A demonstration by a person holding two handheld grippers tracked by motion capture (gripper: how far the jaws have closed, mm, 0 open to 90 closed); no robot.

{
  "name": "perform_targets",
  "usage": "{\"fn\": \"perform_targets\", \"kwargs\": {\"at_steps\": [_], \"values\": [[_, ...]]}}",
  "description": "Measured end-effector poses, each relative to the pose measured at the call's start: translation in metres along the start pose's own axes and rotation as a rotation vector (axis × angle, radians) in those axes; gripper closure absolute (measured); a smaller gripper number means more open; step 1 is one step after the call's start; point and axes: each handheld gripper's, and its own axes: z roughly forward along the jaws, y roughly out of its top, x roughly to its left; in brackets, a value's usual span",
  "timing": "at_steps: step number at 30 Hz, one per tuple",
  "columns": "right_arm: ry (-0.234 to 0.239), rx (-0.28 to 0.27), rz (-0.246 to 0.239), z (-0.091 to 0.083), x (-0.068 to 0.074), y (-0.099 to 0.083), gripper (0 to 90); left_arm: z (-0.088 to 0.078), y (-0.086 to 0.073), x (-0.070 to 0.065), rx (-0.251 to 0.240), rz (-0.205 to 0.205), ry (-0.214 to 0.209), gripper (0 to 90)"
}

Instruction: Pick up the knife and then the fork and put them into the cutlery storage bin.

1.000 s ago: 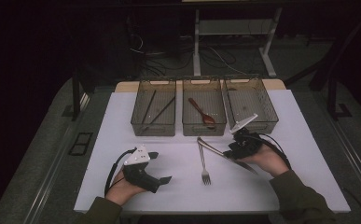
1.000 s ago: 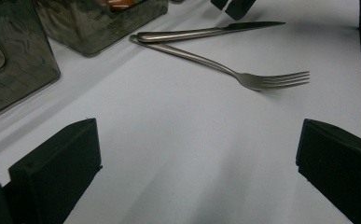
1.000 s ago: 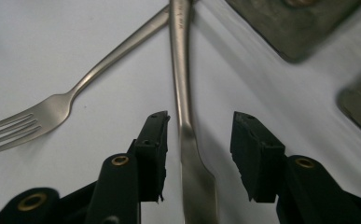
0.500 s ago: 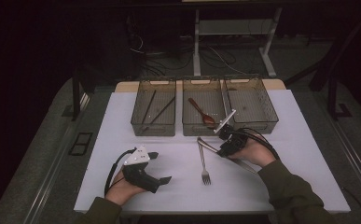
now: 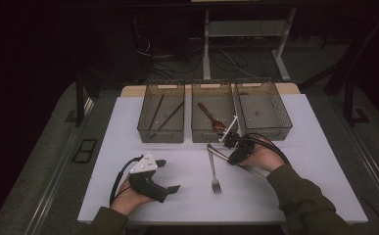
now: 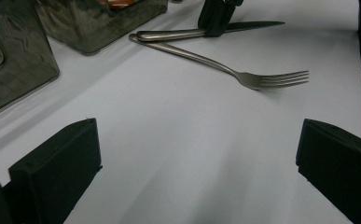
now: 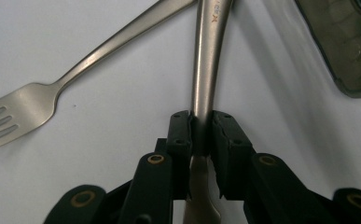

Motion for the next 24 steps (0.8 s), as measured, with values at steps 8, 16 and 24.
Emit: {"fn": "perform_targets", "kwargs": {"at_steps": [8, 16, 24], "values": [[-0.006, 0.044, 0.000, 0.0007, 0.0011, 0.0055, 78.1, -0.0001, -0.0001, -0.0002, 0.000, 0.001, 0.000, 0.0], [-0.001, 0.047, 0.012, 0.0004, 0.0004, 0.0057, 78.7, 0.0001, -0.0001, -0.0003, -0.001, 0.000, 0.000, 0.0], [0.017, 0.017, 0.021, -0.0029, -0.0010, 0.0013, 78.6, -0.0002, -0.0003, 0.0000, -0.001, 0.000, 0.000, 0.0]]}}
